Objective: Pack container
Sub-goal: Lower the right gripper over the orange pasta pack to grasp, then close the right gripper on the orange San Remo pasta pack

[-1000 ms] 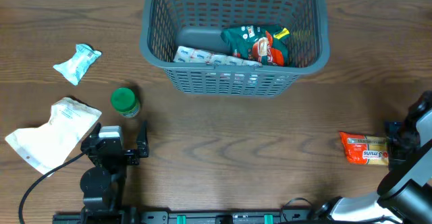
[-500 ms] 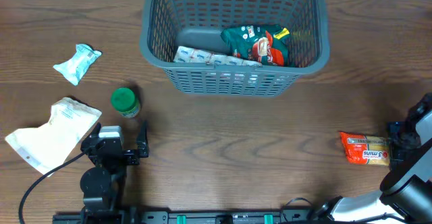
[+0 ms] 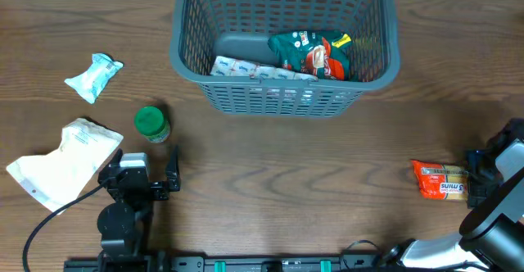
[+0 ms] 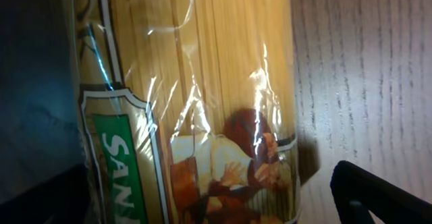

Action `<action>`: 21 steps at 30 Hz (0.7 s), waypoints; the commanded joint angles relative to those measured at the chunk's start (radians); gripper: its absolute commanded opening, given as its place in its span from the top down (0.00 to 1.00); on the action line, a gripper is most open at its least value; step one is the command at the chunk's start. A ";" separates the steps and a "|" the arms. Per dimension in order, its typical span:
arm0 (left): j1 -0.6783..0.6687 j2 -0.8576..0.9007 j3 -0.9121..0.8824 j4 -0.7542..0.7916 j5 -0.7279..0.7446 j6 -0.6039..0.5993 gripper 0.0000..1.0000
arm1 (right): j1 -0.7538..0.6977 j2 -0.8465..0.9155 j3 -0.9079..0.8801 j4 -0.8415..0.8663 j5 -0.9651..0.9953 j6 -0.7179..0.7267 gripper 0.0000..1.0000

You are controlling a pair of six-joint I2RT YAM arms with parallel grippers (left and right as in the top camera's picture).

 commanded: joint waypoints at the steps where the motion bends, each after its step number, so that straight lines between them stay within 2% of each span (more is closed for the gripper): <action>1: -0.001 -0.006 -0.024 -0.007 -0.011 -0.009 0.01 | -0.009 0.029 -0.038 -0.008 -0.015 -0.029 0.09; 4: -0.001 -0.006 -0.024 -0.007 -0.011 -0.009 0.01 | -0.009 0.029 -0.038 -0.009 -0.018 -0.032 0.14; 10: -0.001 -0.006 -0.024 -0.007 -0.011 -0.009 0.01 | -0.009 0.029 -0.038 -0.014 -0.069 -0.010 0.03; 21: -0.001 -0.006 -0.024 -0.007 -0.011 -0.009 0.01 | -0.010 0.029 -0.038 -0.037 -0.166 0.122 0.02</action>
